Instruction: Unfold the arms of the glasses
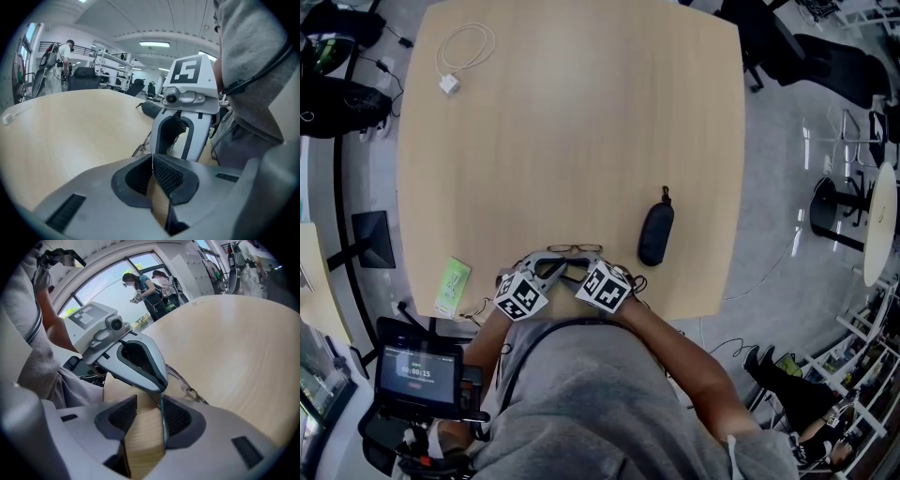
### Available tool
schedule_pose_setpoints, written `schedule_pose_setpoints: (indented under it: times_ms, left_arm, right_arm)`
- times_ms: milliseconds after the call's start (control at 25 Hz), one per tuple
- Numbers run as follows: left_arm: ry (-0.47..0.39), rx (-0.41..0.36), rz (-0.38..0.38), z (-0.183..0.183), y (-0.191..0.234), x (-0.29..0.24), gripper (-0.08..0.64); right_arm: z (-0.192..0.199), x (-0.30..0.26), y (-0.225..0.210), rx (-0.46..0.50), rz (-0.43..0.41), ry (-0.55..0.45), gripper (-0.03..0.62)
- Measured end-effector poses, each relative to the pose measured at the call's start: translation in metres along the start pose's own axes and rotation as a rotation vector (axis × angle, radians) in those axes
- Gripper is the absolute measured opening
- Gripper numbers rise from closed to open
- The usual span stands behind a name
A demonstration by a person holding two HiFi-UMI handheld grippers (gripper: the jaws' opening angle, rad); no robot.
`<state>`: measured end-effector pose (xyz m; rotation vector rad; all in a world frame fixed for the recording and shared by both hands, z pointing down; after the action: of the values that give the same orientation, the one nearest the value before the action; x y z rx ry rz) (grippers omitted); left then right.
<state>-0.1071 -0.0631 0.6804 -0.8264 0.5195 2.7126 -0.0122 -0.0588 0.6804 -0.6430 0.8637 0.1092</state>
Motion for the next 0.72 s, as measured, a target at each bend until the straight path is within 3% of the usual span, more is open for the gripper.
schedule_pose_setpoints:
  times_ms: [320, 560, 720]
  left_arm:
    - [0.092, -0.028, -0.001, 0.001, -0.001, -0.003, 0.006]
    - [0.135, 0.098, 0.040, 0.003, 0.005, 0.000, 0.006]
    - [0.156, 0.114, 0.059, 0.004, 0.012, 0.001, 0.006]
  right_arm:
    - [-0.001, 0.001, 0.006, 0.064, 0.000, 0.062, 0.169]
    - [0.007, 0.004, 0.014, 0.154, -0.002, 0.144, 0.169]
    - [0.015, 0.005, 0.019, 0.188, -0.011, 0.200, 0.169]
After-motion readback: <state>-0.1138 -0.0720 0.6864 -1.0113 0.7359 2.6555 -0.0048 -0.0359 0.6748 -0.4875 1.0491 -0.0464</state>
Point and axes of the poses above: the fingertips, and each gripper's own axes: x backward along the fingers, y to its left, z out of its underside, the point moved 8 cm from there along x, backward along the fingers, and after that the axes turned 1 degree about -y, right-handed, at the moved point
